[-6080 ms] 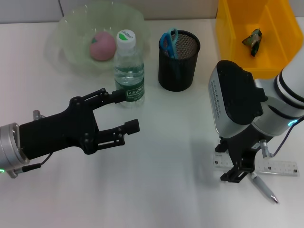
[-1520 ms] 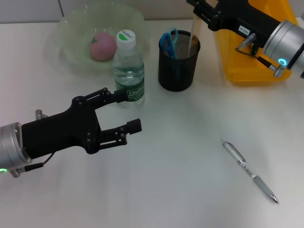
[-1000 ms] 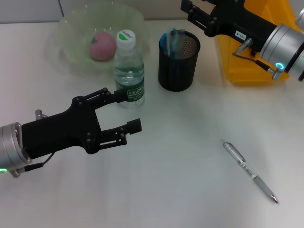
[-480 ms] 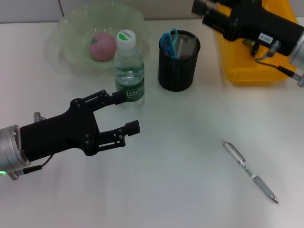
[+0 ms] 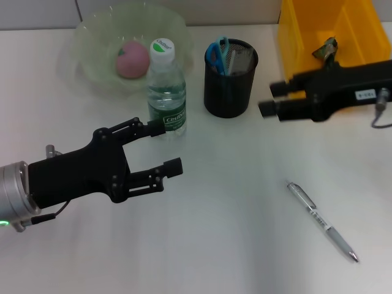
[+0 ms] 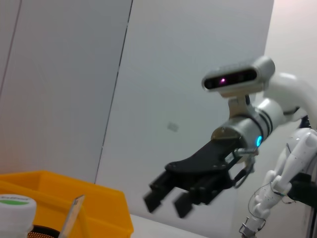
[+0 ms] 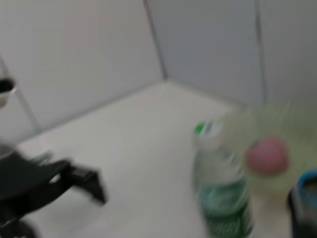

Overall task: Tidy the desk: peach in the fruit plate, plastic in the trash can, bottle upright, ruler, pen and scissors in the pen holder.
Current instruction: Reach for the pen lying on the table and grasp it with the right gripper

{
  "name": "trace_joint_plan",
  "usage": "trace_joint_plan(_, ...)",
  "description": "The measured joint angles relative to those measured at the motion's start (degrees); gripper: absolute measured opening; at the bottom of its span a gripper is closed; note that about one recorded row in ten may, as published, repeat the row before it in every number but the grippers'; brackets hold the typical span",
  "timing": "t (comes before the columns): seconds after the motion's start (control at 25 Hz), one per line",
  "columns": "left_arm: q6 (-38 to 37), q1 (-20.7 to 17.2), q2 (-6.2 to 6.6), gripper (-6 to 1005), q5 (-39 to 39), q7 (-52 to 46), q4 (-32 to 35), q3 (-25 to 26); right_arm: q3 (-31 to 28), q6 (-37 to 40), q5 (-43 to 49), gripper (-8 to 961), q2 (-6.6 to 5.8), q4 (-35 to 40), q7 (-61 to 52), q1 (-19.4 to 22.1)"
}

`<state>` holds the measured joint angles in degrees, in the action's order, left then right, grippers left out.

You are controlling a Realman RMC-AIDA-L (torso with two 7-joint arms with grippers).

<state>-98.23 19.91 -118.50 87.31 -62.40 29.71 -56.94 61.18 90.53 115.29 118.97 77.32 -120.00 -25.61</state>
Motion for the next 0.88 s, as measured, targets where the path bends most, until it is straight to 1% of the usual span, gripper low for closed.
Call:
trace_joint_plan(0.12, 0.0, 0.1, 0.0, 812, 0.1, 0.0, 0.0, -0.1, -1.5, 7.4, 7.7, 511, -0.06, 4.5, -9.6, -3.1)
trace_joint_plan(0.16, 0.0, 0.1, 0.01, 812, 0.1, 0.0, 0.0, -0.2, -1.9, 11.7, 13.0, 511, -0.2, 7.1, -15.8, -5.5)
trace_joint_plan(0.2, 0.0, 0.1, 0.01, 812, 0.1, 0.0, 0.0, -0.2, -1.9, 11.7, 13.0, 511, -0.2, 7.1, -15.8, -5.5)
trace_joint_plan(0.24, 0.0, 0.1, 0.01, 812, 0.1, 0.0, 0.0, -0.2, -2.0, 13.6, 15.3, 511, -0.3, 7.9, -18.2, -6.6)
trace_joint_plan(0.32, -0.1, 0.1, 0.03, 812, 0.1, 0.0, 0.0, -0.2, -1.7, 17.8, 20.5, 511, -0.47, 8.9, -22.8, -9.2)
trace_joint_plan(0.36, -0.1, 0.1, 0.03, 812, 0.1, 0.0, 0.0, -0.2, -1.4, 20.5, 25.2, 511, -0.4, 9.0, -26.1, -11.5)
trace_joint_plan(0.4, -0.1, 0.2, 0.03, 812, 0.1, 0.0, 0.0, -0.3, -1.4, 20.5, 25.2, 511, -0.4, 9.0, -26.1, -11.5)
trace_joint_plan(0.48, -0.1, 0.2, -0.01, 812, 0.1, 0.0, 0.0, -0.3, 0.1, 21.9, 30.4, 512, -0.1, 8.6, -28.6, -13.4)
trace_joint_plan(0.52, -0.1, 0.2, -0.01, 812, 0.1, 0.0, 0.0, -0.3, 1.4, 21.9, 32.2, 512, -0.06, 8.2, -29.6, -13.9)
trace_joint_plan(0.56, -0.2, 0.2, -0.03, 812, 0.1, 0.0, 0.0, -0.3, 4.7, 22.1, 35.3, 512, 0.01, 6.7, -31.9, -14.8)
trace_joint_plan(0.6, -0.2, 0.2, -0.03, 812, 0.1, 0.0, 0.0, -0.3, 4.7, 22.1, 35.3, 512, 0.01, 6.7, -31.9, -14.8)
trace_joint_plan(0.76, -0.2, 0.1, -0.06, 812, 0.1, 0.0, 0.0, -0.3, 11.0, 21.7, 38.2, 512, 0.08, 2.0, -36.7, -16.7)
trace_joint_plan(0.88, -0.3, 0.0, -0.06, 812, 0.1, -0.1, 0.0, -0.3, 12.4, 21.5, 38.5, 504, 0.14, 0.7, -38.5, -17.3)
